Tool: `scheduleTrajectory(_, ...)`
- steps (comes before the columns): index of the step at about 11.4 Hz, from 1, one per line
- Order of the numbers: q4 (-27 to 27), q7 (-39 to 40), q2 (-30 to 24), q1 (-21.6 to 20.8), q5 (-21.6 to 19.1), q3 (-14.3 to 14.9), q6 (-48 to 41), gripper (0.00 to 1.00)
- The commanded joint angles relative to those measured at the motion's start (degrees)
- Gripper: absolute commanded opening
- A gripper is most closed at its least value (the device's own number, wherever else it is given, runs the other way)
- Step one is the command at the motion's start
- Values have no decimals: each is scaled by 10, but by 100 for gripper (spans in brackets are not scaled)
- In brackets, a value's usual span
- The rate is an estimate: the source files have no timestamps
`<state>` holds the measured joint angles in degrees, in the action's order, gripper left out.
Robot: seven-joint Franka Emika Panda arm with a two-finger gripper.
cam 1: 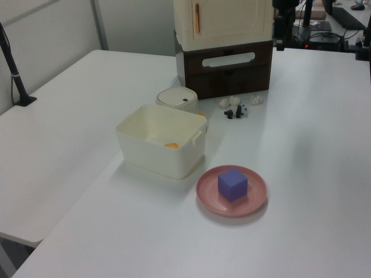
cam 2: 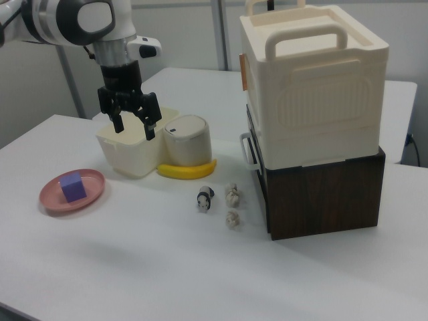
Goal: Slide the drawer open
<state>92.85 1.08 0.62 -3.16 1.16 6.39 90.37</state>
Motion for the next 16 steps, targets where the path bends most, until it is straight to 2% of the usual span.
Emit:
scheduleTrajectory(1, 4, 4, -5, 11, -2, -2, 4, 100)
scheduleTrajectory(8, 6, 11, 1, 10, -2, -2, 4, 100)
scheduleTrajectory(12, 4, 76, 16, 9, 6, -2, 14, 99)
scheduleTrajectory(14, 4, 130, 45, 10, 9, 5, 100, 99)
scheduleTrajectory(16, -19, 200, 92, 5, 37, 42, 184, 98)
